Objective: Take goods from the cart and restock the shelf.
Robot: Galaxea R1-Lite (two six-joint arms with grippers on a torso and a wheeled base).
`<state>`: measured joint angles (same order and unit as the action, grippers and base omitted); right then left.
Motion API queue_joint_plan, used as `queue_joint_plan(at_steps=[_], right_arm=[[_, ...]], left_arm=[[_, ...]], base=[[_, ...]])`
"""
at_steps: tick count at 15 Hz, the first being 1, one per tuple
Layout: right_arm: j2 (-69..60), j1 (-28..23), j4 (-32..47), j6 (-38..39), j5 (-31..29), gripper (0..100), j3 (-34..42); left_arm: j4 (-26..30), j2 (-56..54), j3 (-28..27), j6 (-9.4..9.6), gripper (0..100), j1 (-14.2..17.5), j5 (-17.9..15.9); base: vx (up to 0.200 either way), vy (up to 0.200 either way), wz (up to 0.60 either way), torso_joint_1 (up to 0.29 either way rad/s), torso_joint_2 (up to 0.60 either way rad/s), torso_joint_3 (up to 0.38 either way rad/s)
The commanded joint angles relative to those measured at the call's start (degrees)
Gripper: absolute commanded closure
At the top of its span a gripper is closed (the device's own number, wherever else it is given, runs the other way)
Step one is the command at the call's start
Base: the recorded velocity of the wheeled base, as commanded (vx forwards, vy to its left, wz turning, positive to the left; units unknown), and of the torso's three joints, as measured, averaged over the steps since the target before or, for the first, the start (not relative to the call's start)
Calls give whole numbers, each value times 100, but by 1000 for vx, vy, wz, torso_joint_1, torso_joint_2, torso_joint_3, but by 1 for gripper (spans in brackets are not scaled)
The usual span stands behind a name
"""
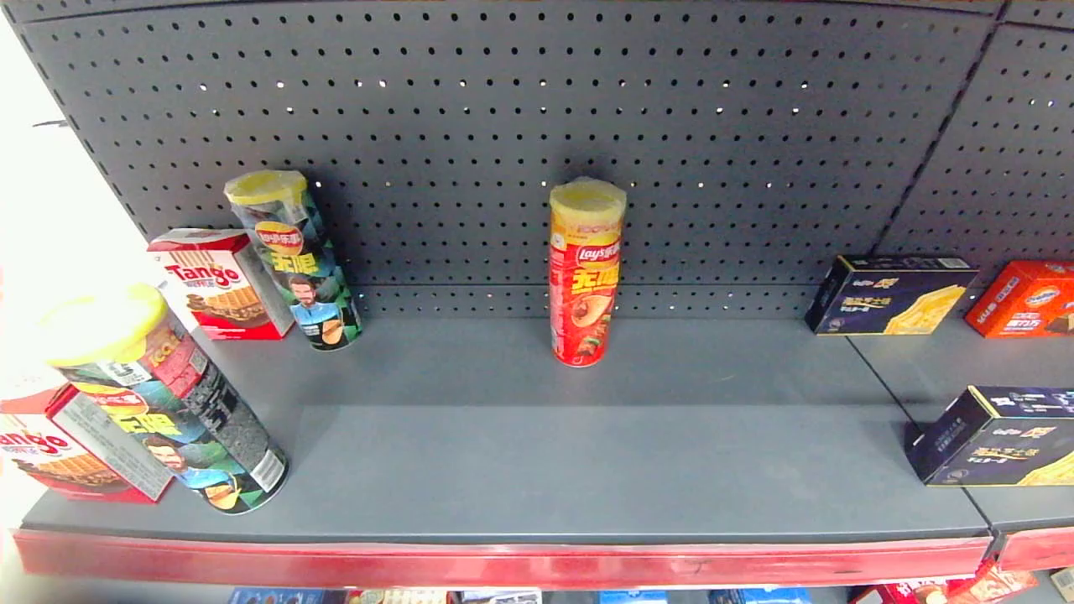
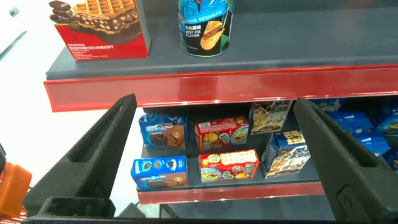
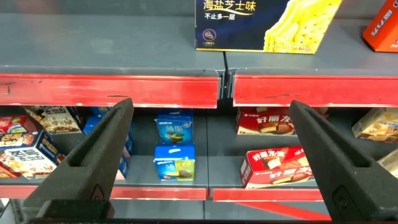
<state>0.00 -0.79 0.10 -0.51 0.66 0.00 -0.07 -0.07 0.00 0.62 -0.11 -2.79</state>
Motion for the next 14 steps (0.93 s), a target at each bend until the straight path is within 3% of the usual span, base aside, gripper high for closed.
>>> queue_joint_plan(at_steps=[1,4,14], right_arm=[[9,0,-1,-10,4,0,0],[9,0,-1,-2,4,0,0],[9,0,-1,-2,4,0,0]], left_arm=[[-1,7,0,-1,0,2,-2],[-1,7,0,-1,0,2,-2],[-1,7,0,-1,0,-7,-2]], base=[[0,0,0,0,0,0],[0,0,0,0,0,0],[0,0,600,1,6,3]])
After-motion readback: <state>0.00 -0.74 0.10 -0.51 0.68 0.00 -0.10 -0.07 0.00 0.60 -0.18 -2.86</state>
